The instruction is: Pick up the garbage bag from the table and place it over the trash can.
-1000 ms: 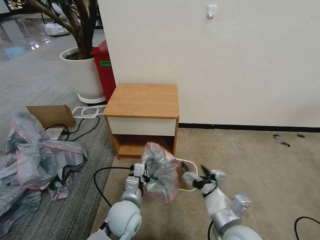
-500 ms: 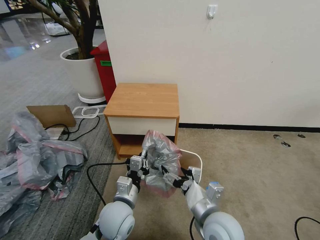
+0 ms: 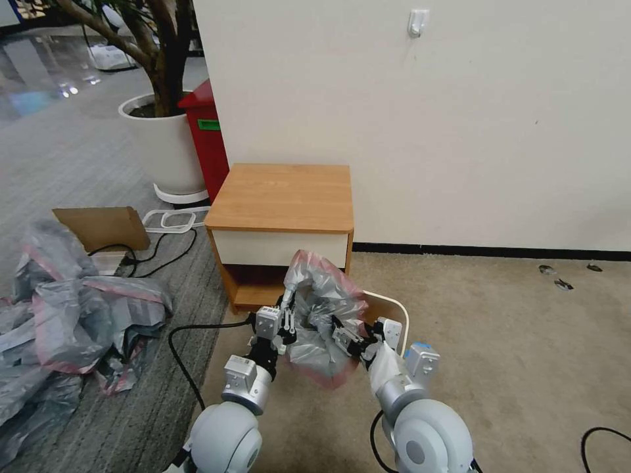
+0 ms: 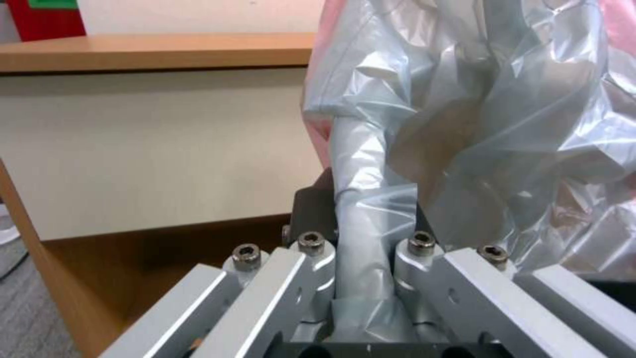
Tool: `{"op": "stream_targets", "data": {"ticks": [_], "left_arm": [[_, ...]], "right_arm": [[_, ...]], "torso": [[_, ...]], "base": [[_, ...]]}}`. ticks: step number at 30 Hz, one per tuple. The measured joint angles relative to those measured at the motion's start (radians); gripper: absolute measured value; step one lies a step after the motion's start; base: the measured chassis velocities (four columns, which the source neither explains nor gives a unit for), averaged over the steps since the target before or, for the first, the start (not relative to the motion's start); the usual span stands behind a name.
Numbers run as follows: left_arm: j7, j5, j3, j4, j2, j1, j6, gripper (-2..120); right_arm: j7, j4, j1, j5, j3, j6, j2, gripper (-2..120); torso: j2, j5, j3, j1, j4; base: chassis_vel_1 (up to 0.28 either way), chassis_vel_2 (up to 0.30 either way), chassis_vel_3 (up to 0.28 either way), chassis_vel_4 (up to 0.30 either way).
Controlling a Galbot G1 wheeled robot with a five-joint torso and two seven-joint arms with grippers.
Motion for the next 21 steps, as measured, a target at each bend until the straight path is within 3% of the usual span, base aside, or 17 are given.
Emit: {"op": "stream_targets", "data": {"ticks": [14, 21], "left_arm": [[-0.004, -0.011, -0.005, -0.006, -0.028, 0.029, -0.006, 7], [-0.067, -0.079, -0.002, -0.007, -0.039, 0.026, 0.055, 7]], "right_arm": [[-0.062, -0.010, -0.017, -0.015, -0.003, 0.084, -0.005, 32], [-0.079, 0.016, -0.038, -0.057, -0.005, 0.112, -0.013, 6]], "torso": [[0.000, 0.0001, 0.000, 0.000, 0.0000], [0.000, 0.0000, 0.000, 0.000, 0.0000]], "base": [[0.000, 0.000, 0.000, 0.000], [0.000, 0.000, 0.000, 0.000]]}}
